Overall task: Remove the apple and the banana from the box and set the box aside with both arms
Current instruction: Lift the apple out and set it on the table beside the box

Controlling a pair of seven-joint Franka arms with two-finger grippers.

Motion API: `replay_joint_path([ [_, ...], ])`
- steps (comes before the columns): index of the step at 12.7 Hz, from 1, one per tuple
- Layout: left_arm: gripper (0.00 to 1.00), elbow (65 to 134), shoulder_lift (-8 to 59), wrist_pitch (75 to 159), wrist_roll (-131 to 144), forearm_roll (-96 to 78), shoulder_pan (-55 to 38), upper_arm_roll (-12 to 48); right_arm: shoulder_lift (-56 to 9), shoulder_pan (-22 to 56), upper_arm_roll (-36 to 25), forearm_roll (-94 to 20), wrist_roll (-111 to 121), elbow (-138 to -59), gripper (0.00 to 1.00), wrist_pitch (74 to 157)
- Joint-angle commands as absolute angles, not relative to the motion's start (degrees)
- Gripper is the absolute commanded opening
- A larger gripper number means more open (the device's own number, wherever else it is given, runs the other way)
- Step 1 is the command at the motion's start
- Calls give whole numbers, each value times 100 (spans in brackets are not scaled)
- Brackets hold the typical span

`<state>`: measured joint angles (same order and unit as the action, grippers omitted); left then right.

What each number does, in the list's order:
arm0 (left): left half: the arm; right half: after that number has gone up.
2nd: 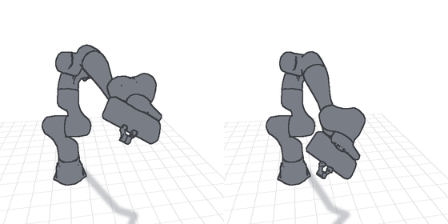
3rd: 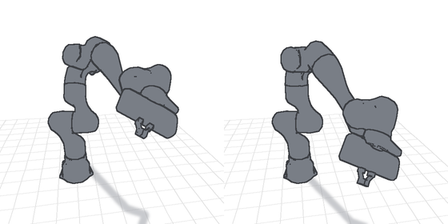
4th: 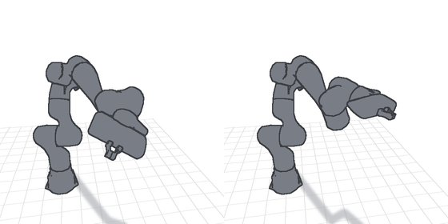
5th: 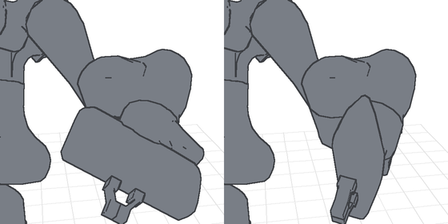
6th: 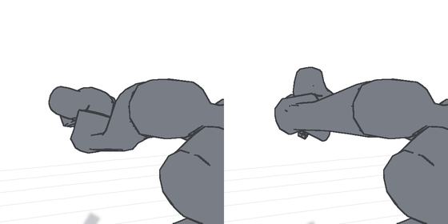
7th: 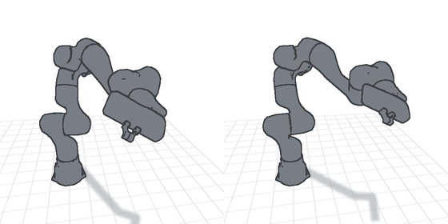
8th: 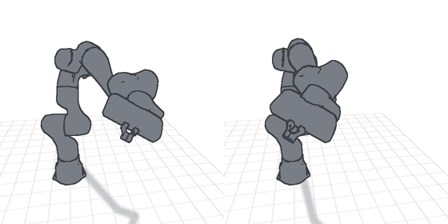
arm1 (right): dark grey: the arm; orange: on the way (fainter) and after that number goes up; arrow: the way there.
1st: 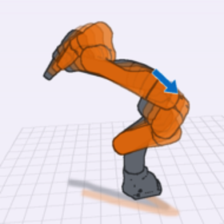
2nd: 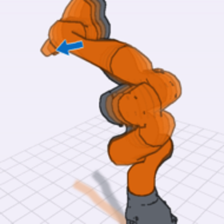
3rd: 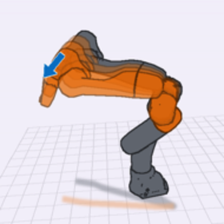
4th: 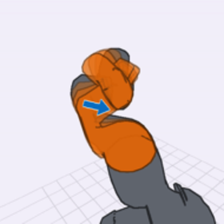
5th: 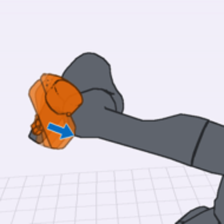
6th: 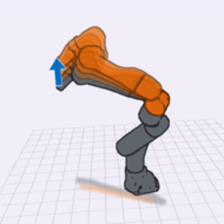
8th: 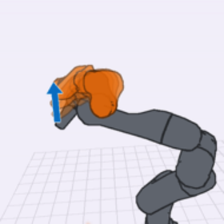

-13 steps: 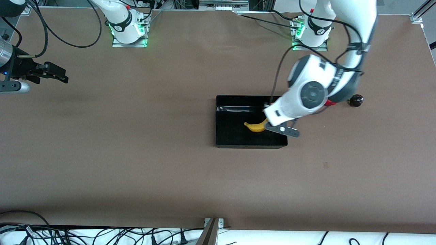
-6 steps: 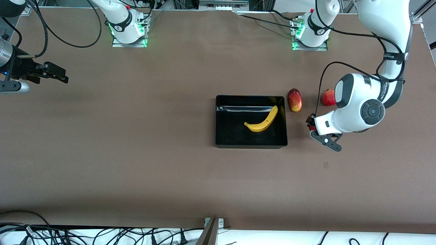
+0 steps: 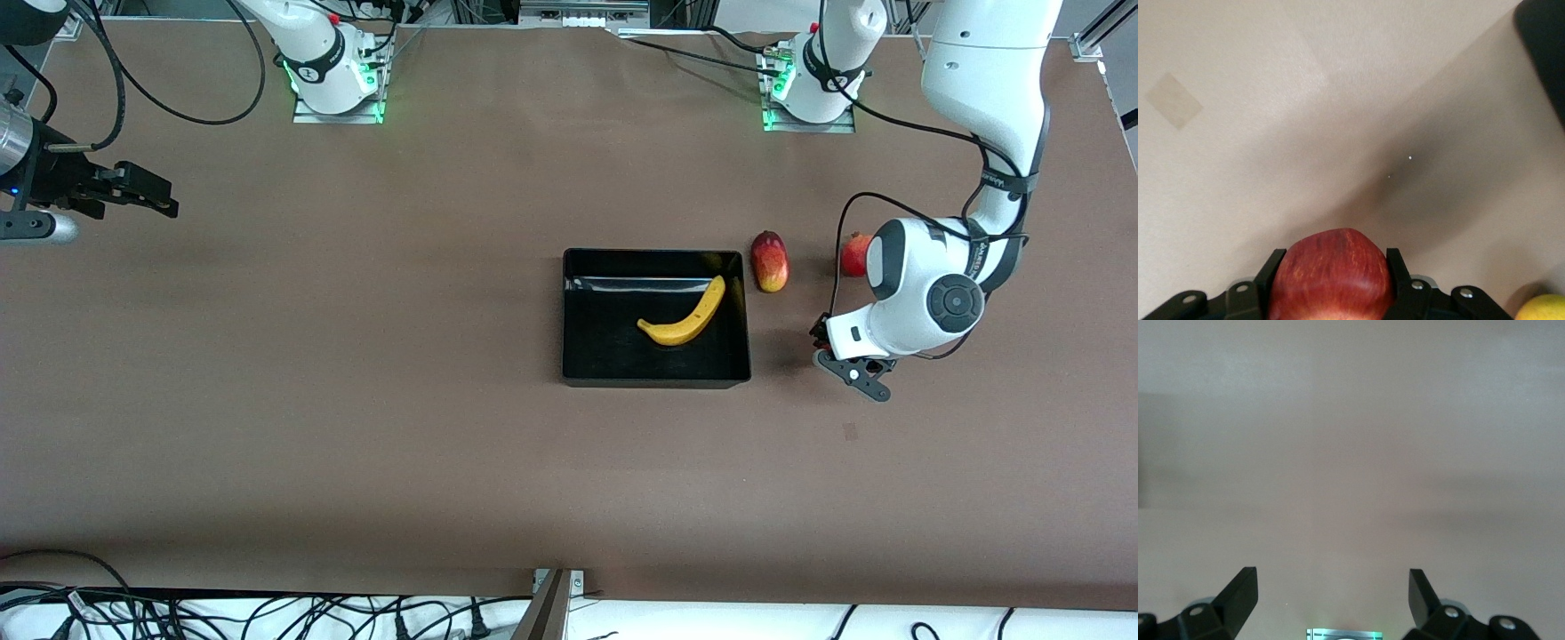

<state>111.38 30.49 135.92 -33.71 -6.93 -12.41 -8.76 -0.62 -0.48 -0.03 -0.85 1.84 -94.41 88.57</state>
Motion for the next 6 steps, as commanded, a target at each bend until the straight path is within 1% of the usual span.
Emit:
replay_joint_path([
  [1, 0, 11197, 3129, 13790, -3472, -642, -1257, -905, -123, -70, 9, -88, 167, -9316, 100, 8815],
  [2, 18, 11197, 3181, 13799, -3472, -668, -1257, -914, -114, -62, 9, -88, 167, -9316, 100, 8815],
  [3, 56, 11197, 3260, 13799, -3472, -694, -1257, -914, -114, -62, 9, -97, 167, -9316, 100, 8815],
  [4, 100, 11197, 3261, 13799, -3411, -712, -1257, -905, -114, -62, 0, -97, 167, -9316, 100, 8815],
  [6, 100, 11197, 3121, 13712, -3297, -712, -1248, -905, -114, -62, 9, -97, 176, -9316, 100, 8815],
])
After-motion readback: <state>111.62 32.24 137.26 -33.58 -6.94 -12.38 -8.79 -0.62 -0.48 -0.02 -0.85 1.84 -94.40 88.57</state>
